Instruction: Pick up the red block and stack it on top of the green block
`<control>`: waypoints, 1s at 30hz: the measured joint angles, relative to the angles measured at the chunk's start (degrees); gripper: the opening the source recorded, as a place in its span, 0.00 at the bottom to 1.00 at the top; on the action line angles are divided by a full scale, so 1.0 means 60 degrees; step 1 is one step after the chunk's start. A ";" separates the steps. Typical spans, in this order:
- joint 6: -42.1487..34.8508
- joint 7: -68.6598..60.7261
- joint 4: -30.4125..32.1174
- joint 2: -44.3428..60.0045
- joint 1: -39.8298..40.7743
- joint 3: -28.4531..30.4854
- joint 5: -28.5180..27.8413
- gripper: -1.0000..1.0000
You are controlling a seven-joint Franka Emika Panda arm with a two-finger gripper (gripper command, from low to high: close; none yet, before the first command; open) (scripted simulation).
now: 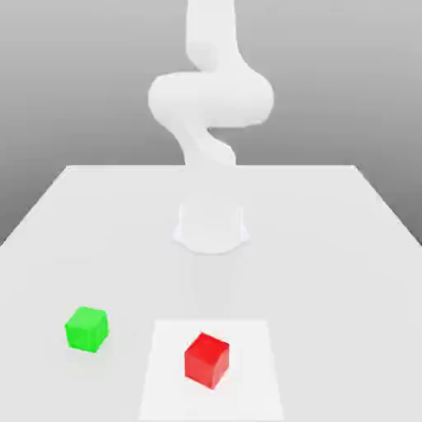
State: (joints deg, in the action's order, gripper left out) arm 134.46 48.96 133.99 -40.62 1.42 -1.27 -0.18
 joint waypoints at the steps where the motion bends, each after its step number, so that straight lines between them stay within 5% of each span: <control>1: 0.0194 0.0229 0.0159 0.0378 0.0099 -0.0089 -0.0017 0.50; 21: 0.3789 0.4372 0.3064 0.7324 0.1083 -0.0914 -0.0273 0.50; 27: 0.5455 0.4921 0.2912 0.9399 0.0759 -0.0475 -0.0790 0.50; 28: 0.5602 0.4953 0.2886 0.9578 0.0719 -0.0424 -0.0837 0.00; 30: 0.5604 0.4956 0.2886 0.9578 0.0720 -0.0425 -0.0840 0.00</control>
State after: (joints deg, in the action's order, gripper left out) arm 168.09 78.70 151.31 16.85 5.74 -3.82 -5.22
